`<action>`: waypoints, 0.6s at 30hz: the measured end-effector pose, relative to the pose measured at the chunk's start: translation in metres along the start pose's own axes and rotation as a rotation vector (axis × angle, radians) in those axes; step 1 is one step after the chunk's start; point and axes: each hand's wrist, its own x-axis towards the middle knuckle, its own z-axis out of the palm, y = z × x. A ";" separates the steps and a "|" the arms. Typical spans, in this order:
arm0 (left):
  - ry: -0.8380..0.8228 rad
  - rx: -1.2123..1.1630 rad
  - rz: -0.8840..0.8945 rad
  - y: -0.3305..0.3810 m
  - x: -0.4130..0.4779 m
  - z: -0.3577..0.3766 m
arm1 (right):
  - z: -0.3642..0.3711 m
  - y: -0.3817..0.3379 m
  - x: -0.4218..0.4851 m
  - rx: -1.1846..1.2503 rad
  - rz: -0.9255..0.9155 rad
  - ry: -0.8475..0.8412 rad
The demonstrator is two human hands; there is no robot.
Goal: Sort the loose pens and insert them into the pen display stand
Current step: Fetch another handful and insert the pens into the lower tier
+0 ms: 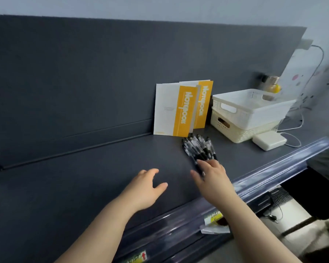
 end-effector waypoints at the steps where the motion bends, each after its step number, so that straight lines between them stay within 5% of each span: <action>1: -0.002 -0.035 -0.027 0.013 0.011 0.006 | -0.007 0.013 0.013 0.014 0.010 -0.004; 11: 0.038 -0.684 -0.301 0.108 0.111 0.053 | -0.030 0.073 0.134 0.129 0.114 -0.141; 18: 0.193 -0.597 -0.355 0.126 0.139 0.064 | -0.013 0.062 0.153 0.112 0.016 -0.219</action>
